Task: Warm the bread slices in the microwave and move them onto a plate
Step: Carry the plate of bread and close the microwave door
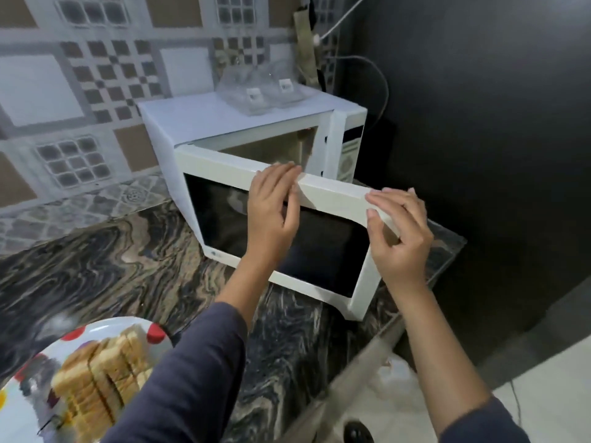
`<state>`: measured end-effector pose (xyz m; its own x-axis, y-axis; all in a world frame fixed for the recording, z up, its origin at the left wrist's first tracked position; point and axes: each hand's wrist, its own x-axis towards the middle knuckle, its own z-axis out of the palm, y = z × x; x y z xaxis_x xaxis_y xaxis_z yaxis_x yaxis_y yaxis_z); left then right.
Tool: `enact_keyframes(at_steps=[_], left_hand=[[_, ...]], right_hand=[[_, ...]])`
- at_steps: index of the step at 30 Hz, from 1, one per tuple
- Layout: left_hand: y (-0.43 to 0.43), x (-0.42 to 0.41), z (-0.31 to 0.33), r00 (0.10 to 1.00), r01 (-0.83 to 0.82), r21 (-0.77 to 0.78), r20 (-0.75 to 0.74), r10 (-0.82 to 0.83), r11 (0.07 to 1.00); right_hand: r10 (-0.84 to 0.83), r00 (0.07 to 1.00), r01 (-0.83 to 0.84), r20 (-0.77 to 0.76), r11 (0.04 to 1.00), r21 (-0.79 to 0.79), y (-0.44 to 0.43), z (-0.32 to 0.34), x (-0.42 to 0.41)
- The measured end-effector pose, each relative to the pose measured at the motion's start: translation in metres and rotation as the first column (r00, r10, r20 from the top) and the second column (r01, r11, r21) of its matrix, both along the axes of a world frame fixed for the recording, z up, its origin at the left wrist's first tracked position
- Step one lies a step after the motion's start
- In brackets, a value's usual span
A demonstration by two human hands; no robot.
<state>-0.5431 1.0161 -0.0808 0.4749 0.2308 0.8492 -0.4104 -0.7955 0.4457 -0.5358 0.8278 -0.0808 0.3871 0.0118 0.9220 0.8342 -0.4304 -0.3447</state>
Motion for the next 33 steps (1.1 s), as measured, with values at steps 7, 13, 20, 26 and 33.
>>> enact_keyframes(at_steps=[7,13,20,26,33], left_hand=[[-0.006,0.084,-0.008,0.939,-0.342,0.143,0.040,0.340,0.929],[-0.009,0.141,-0.006,0.823,-0.568,0.063,0.052,0.566,0.821],[-0.001,0.160,-0.001,0.703,-0.697,0.173,-0.025,0.710,0.696],[0.004,0.172,0.002,0.626,-0.737,0.273,-0.070,0.777,0.618],[0.005,0.177,-0.001,0.566,-0.754,0.332,-0.112,0.817,0.567]], right_hand=[[0.267,0.964,-0.267,-0.002,0.963,0.026,-0.001,0.004,0.145],[0.412,0.911,-0.410,0.023,0.909,-0.075,0.020,0.010,0.247],[0.450,0.891,-0.448,0.064,0.893,-0.043,0.053,0.013,0.293],[0.454,0.891,-0.446,0.013,0.881,-0.160,0.069,0.014,0.318],[0.440,0.890,-0.451,-0.119,0.813,-0.370,0.064,0.018,0.330]])
